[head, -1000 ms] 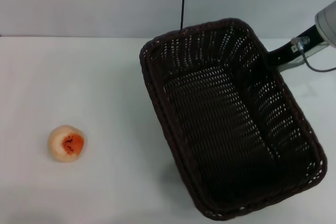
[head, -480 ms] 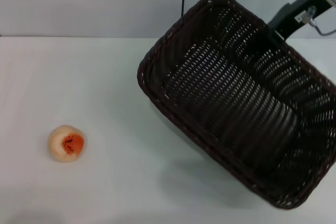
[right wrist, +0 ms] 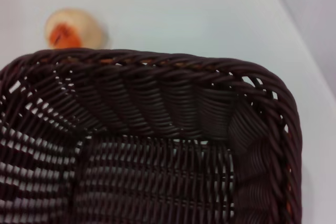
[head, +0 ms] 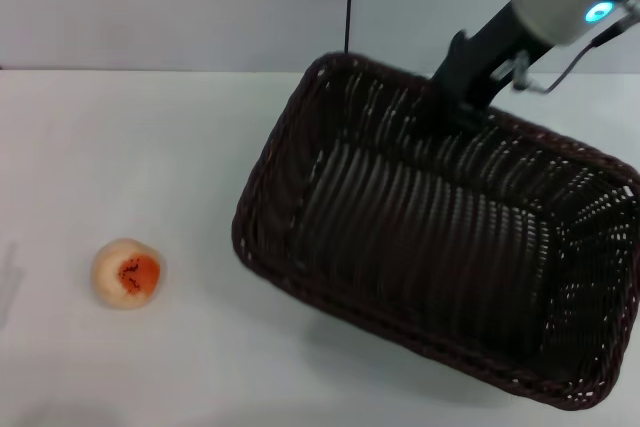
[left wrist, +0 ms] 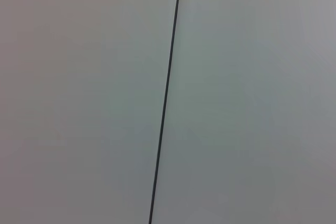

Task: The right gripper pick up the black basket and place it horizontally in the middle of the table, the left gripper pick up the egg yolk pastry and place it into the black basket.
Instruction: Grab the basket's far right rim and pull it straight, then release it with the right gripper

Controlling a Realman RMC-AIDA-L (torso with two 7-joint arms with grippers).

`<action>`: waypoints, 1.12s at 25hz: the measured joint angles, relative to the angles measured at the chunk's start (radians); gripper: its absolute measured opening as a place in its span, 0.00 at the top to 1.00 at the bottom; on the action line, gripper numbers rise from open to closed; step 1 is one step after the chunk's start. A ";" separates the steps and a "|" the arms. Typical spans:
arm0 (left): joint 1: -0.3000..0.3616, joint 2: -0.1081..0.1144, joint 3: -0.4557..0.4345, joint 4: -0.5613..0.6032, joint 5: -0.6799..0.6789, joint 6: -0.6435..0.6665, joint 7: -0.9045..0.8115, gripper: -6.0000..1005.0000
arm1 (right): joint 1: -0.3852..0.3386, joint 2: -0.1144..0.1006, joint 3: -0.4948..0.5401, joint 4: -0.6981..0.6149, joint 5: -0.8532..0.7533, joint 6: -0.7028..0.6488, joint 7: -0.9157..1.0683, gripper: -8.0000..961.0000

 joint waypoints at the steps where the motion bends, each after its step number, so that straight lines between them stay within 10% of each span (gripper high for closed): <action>1: 0.001 0.000 0.003 -0.004 0.000 0.001 0.000 0.21 | -0.003 0.011 -0.036 -0.002 -0.002 0.020 -0.006 0.85; 28: 0.002 0.000 0.017 -0.030 0.010 0.007 -0.003 0.22 | -0.106 0.033 -0.468 -0.031 0.265 0.348 -0.181 0.85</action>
